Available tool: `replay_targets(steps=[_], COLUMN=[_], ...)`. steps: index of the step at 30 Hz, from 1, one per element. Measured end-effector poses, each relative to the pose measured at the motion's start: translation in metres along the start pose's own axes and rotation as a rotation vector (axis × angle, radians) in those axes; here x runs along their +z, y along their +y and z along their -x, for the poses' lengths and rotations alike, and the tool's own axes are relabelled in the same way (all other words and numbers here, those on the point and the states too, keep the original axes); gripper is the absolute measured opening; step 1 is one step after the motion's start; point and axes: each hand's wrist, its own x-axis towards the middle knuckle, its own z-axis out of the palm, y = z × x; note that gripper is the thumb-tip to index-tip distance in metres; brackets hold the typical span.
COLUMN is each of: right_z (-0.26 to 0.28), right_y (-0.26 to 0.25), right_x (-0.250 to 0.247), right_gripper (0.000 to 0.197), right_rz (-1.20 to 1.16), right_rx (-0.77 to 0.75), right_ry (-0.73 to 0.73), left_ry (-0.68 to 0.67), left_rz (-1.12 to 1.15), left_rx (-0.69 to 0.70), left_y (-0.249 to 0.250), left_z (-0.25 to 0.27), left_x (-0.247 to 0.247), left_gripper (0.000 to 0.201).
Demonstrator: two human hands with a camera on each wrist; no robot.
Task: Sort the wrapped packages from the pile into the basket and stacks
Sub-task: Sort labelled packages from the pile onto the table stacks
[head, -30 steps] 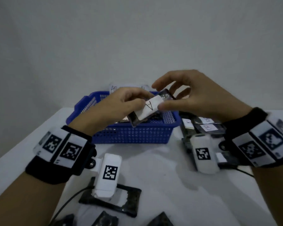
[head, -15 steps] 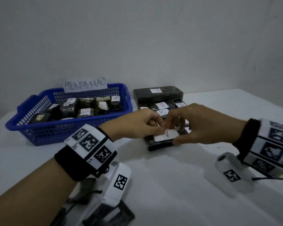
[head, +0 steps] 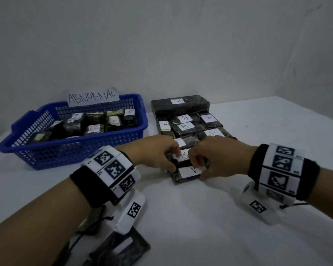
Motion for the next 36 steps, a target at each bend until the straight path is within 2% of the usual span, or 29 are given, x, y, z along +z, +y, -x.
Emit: replay_targets(steps=[3, 8, 10, 15, 17, 20, 23, 26, 30, 33, 36], right_z=[0.002, -0.018, -0.039, -0.093, -0.108, -0.124, -0.134, -0.141, -0.147, -0.148, -0.152], right_y=[-0.010, -0.063, -0.097, -0.195, -0.229, -0.256, -0.265, -0.264, -0.255, -0.237, -0.209], right_x=[-0.010, -0.042, -0.053, -0.049, -0.039, -0.028, -0.020, -0.018, -0.037, -0.056, -0.067], right_gripper=[0.038, 0.024, 0.024, 0.026, 0.037, 0.061, 0.061, 0.052, 0.046, 0.038, 0.032], right_rz=[0.012, -0.063, -0.063, -0.054, 0.009, 0.168, 0.125, -0.004, -0.257, -0.464, -0.667], right_rx=[-0.029, -0.223, -0.330, -0.583, -0.591, -0.502, -0.471, -0.492, -0.486, -0.411, -0.285], right_ry=[0.029, 0.145, 0.129, -0.003, -0.087, -0.222, -0.268, -0.126, 0.116, 0.349, 0.478], left_ry=[0.043, 0.143, 0.152, 0.067, 0.011, -0.069, -0.062, 0.038, 0.349, 0.595, 0.771], left_rz=[0.080, 0.102, 0.119, 0.213, 0.253, 0.323, 0.406, 0.509, 0.729, 0.857, 0.930], left_rx=[-0.007, -0.107, -0.202, -0.493, -0.584, -0.672, -0.680, -0.632, -0.421, -0.306, -0.254], left_y=[-0.006, -0.041, -0.063, -0.116, -0.133, -0.148, -0.159, -0.165, -0.172, -0.177, -0.182], left_z=[0.018, 0.080, 0.112, 0.191, 0.219, 0.249, 0.260, 0.258, 0.248, 0.238, 0.224], left_x=[-0.013, -0.043, -0.051, -0.043, -0.031, -0.013, -0.001, 0.005, 0.008, 0.000, -0.016], left_gripper=[0.035, 0.028, 0.024, 0.020, 0.022, 0.032, 0.037, 0.038, 0.022, 0.024, 0.028])
